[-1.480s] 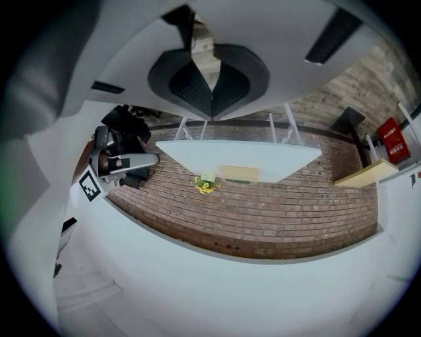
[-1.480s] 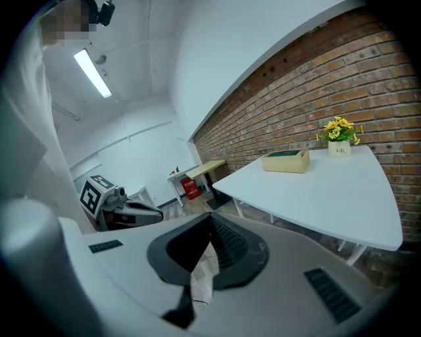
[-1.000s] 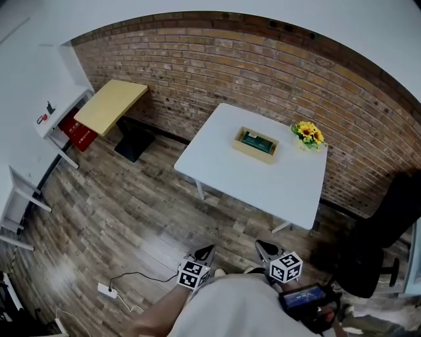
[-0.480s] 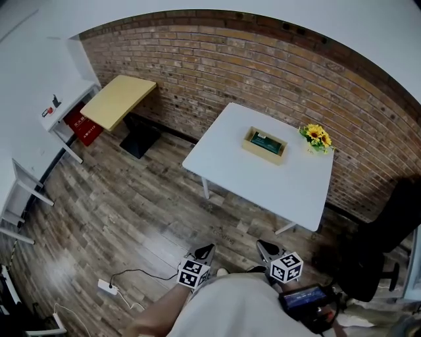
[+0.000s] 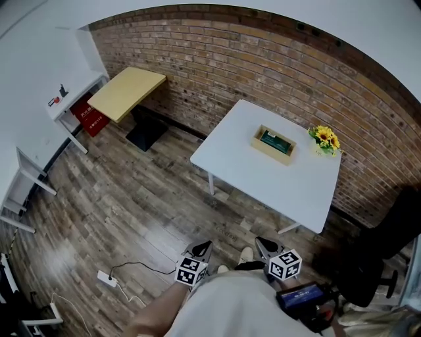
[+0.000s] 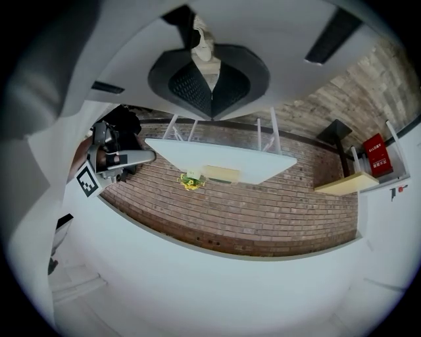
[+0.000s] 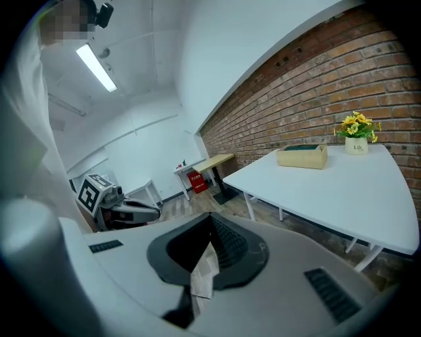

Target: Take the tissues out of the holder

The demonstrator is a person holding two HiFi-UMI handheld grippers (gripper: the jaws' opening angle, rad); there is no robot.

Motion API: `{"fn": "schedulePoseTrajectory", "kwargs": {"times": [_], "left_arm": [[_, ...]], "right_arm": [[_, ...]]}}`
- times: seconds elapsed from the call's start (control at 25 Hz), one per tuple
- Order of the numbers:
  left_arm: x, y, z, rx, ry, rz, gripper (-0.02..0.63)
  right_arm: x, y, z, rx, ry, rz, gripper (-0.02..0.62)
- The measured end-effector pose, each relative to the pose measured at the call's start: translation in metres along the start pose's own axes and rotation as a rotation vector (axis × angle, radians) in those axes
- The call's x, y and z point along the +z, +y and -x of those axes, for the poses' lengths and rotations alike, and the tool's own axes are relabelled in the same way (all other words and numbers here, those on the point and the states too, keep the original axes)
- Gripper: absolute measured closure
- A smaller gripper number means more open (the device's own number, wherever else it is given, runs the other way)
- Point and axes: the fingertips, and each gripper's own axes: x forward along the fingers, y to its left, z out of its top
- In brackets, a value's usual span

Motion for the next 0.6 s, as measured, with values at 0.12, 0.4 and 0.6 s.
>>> {"fn": "schedulePoseTrajectory", "kwargs": {"times": [0.12,0.4,0.6], "left_arm": [[-0.004,0.001,0.002,0.011,0.003,0.015,0.597],[-0.002,0.009,-0.005,0.043,0.013,0.042,0.597],[0.009,0.019,-0.017,0.069,0.025,0.043,0.597]], "right_arm": [[-0.002,0.001,-0.003,0.009,0.011,0.001,0.589],[0.001,-0.008,-0.019,0.044,0.038,0.001,0.589],[0.012,-0.021,-0.040,0.083,0.046,-0.006,0.589]]}}
